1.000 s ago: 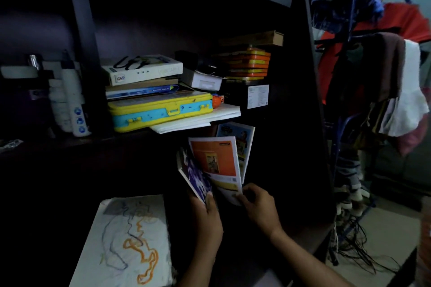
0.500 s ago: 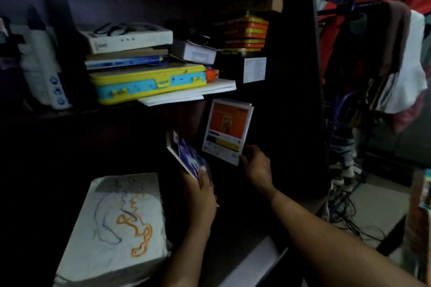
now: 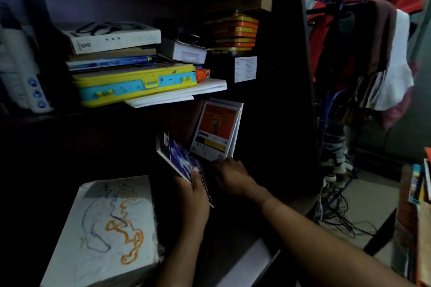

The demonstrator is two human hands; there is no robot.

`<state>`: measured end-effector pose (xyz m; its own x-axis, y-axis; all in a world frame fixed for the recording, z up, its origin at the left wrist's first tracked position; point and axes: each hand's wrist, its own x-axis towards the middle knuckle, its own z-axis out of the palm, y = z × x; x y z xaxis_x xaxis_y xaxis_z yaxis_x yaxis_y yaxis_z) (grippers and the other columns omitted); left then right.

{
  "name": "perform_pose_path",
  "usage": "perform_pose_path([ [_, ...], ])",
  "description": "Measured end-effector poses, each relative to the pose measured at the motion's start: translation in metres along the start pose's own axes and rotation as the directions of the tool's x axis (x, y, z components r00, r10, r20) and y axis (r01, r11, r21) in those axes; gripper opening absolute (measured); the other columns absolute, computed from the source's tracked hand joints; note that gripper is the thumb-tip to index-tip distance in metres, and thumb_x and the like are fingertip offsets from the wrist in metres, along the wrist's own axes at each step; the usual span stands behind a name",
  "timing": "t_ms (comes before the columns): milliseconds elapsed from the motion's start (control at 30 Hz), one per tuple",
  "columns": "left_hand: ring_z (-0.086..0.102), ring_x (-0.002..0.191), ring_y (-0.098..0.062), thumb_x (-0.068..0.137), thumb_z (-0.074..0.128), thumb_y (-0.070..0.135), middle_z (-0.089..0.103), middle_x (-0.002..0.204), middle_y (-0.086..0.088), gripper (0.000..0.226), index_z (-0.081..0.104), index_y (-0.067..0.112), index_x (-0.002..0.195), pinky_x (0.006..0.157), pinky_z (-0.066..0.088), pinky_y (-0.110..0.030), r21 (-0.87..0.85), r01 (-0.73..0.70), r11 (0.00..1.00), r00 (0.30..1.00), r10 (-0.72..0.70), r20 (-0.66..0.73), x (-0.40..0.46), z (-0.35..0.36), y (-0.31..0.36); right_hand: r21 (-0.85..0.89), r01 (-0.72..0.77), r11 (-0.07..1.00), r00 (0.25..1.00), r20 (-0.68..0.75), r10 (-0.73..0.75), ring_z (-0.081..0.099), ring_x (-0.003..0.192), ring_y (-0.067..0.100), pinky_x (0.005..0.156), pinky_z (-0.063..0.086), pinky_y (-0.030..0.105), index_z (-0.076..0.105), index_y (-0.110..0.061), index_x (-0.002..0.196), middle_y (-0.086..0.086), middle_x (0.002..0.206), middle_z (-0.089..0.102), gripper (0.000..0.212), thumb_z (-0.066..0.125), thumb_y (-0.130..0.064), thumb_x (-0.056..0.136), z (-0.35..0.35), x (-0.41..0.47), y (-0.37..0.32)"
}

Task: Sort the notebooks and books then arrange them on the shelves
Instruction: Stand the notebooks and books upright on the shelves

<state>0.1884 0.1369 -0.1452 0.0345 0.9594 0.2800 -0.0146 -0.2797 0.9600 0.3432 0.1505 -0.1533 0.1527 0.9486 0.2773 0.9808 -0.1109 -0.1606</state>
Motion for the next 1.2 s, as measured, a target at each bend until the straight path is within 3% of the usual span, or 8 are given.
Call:
perform_pose_path([
  [333,0.049,0.133,-0.028,0.103,0.049,0.032,0.050,0.146,-0.013,0.057,0.033,0.006,0.151,0.110,0.038,-0.038,0.015,0.012,1.000,0.999,-0.013,0.034,0.000,-0.001,0.001,-0.132,-0.155,0.979,0.982,0.084,0.167,0.037,0.130,0.038,0.102,0.035,0.048,0.032,-0.022,0.151,0.011,0.152,0.038,0.055,0.034,-0.048,0.102,0.010,0.021,-0.004],
  [433,0.050,0.131,-0.023,0.104,0.049,0.028,0.050,0.146,-0.007,0.055,0.032,0.011,0.154,0.101,0.034,-0.024,-0.031,0.022,0.999,0.999,-0.021,0.037,-0.004,-0.003,0.007,0.145,-0.105,0.984,0.991,-0.065,0.116,0.047,0.128,0.034,0.101,0.040,0.039,0.043,-0.018,0.144,0.011,0.144,0.049,0.046,0.046,-0.035,0.102,0.002,0.006,-0.010],
  [533,0.053,0.130,-0.027,0.103,0.051,0.034,0.052,0.145,-0.010,0.056,0.034,0.014,0.153,0.104,0.038,-0.030,-0.050,0.014,0.999,1.000,-0.013,0.015,-0.005,-0.005,0.011,0.522,0.072,0.850,0.993,-0.113,-0.015,0.051,0.125,0.011,0.105,0.043,0.025,0.049,-0.025,0.140,-0.002,0.137,0.053,0.043,0.054,-0.034,0.098,-0.010,-0.040,-0.037],
  [633,0.048,0.137,-0.018,0.094,0.054,0.055,0.046,0.152,0.000,0.071,0.031,0.028,0.156,0.114,0.039,-0.038,-0.107,-0.042,0.993,0.989,0.056,0.136,-0.004,-0.006,0.010,0.602,0.207,0.772,0.973,-0.206,-0.101,0.056,0.117,0.004,0.098,0.047,0.021,0.051,-0.029,0.139,-0.008,0.128,0.058,0.046,0.058,-0.034,0.094,-0.010,-0.071,-0.047],
  [800,0.029,0.146,-0.001,0.075,0.046,0.090,0.024,0.163,0.019,0.080,0.017,0.067,0.146,0.120,0.032,-0.041,-0.054,-0.126,0.991,0.902,0.137,0.409,-0.008,-0.003,0.006,0.561,0.116,0.820,0.921,-0.370,0.123,0.051,0.090,-0.006,0.074,0.041,0.010,0.058,-0.033,0.106,-0.014,0.099,0.049,0.011,0.058,-0.023,0.100,-0.011,-0.064,-0.037],
  [867,0.031,0.146,-0.004,0.077,0.050,0.084,0.024,0.163,0.018,0.075,0.021,0.067,0.144,0.119,0.034,-0.044,-0.024,-0.099,0.995,0.909,0.101,0.404,-0.007,-0.002,0.004,0.560,0.029,0.828,0.883,-0.403,0.242,0.052,0.087,-0.004,0.070,0.040,0.010,0.062,-0.024,0.103,-0.010,0.097,0.051,0.007,0.055,-0.027,0.103,-0.010,-0.051,-0.022],
  [1033,0.049,0.125,-0.011,0.097,0.062,0.034,0.043,0.152,0.003,0.056,0.039,0.034,0.149,0.103,0.045,-0.038,0.015,-0.026,1.000,0.934,0.019,0.356,-0.002,-0.001,-0.004,0.534,-0.161,0.830,0.796,-0.427,0.429,0.058,0.092,0.014,0.079,0.048,0.026,0.063,-0.019,0.114,0.002,0.106,0.058,0.024,0.047,-0.035,0.105,0.000,-0.012,0.020],
  [1200,0.049,0.121,-0.011,0.098,0.063,0.025,0.045,0.140,0.008,0.050,0.043,0.034,0.142,0.101,0.044,-0.035,0.030,0.010,1.000,0.933,-0.020,0.361,-0.003,0.001,-0.005,0.555,-0.276,0.785,0.718,-0.423,0.552,0.064,0.098,0.027,0.081,0.056,0.040,0.064,-0.018,0.115,0.009,0.110,0.066,0.025,0.050,-0.035,0.103,0.003,0.021,0.031],
])
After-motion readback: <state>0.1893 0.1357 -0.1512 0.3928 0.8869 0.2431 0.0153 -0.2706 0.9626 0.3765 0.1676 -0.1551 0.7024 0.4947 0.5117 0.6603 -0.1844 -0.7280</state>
